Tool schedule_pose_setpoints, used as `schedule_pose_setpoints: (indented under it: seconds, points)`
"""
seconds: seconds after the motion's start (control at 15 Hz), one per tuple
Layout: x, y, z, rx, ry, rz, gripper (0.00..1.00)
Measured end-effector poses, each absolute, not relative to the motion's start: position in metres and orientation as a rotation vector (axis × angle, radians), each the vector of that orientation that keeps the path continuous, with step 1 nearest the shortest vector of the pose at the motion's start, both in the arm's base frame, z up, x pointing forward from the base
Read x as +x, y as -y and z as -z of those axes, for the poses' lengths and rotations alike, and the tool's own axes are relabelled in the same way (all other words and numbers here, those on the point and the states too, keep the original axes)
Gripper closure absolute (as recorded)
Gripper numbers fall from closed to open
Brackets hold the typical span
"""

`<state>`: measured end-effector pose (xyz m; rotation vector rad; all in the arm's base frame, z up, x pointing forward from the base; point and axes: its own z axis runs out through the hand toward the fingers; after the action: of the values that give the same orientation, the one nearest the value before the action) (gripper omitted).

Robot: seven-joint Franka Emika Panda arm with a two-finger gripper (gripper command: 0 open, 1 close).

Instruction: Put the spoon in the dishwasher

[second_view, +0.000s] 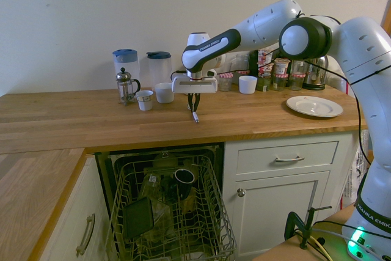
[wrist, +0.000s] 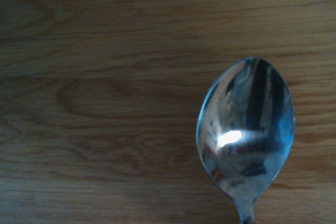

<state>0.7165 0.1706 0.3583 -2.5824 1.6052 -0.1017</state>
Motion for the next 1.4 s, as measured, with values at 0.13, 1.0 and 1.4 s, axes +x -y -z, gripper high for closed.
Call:
schedule_pose_setpoints:
  seconds: [0.13,1.0,1.4]
  points:
    - [0.709,-0.167,-0.383,-2.557,-1.605,0.109,1.0]
    - [0.548,-0.219,-0.438,-2.501,-1.604,0.115,1.0]
    - [0.492,-0.266,-0.407,-2.543,-1.563,0.112,1.0]
